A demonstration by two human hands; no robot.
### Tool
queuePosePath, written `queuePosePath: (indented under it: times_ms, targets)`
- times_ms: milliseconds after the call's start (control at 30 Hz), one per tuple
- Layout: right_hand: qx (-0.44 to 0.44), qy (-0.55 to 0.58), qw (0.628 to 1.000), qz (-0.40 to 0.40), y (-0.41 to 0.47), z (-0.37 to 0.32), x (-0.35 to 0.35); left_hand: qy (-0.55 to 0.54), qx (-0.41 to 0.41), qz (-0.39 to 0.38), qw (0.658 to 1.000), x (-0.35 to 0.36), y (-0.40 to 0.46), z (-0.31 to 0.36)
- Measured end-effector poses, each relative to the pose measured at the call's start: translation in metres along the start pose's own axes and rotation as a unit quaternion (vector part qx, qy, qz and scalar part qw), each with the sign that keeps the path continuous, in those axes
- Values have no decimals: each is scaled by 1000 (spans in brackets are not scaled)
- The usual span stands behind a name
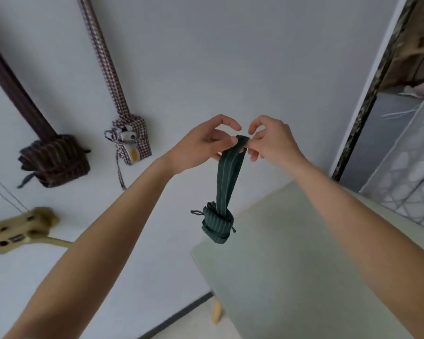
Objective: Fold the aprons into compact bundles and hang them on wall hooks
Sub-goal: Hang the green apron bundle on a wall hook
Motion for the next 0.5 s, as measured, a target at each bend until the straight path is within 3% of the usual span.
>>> queuePosePath:
  times_ms: [100,233,333,400,500]
  targets:
    - [2,113,993,-32,31,-35,16,-13,44,39,998,-47,11,9]
    - [-2,285,956,-75,61,-70,27,-21,102,123,987,-95,33,22]
    - [-41,276,957,-74,80,-90,28,69,125,173,975,-123,45,26]
    - [-84,230,967,-71,97,-108,26,183,137,233,945,-138,53,28]
    - [-123,189,972,-69,120,-135,21,345,165,311,870,-153,62,31]
Point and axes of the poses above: each hand's wrist, its own y-axis towards the middle knuckle, its own x-axis out of the palm, z = x × y, the point moved 2 cm from there along y, towards the middle knuckle, and after that the axes turned 4 degrees about y, right-handed, at the moved point
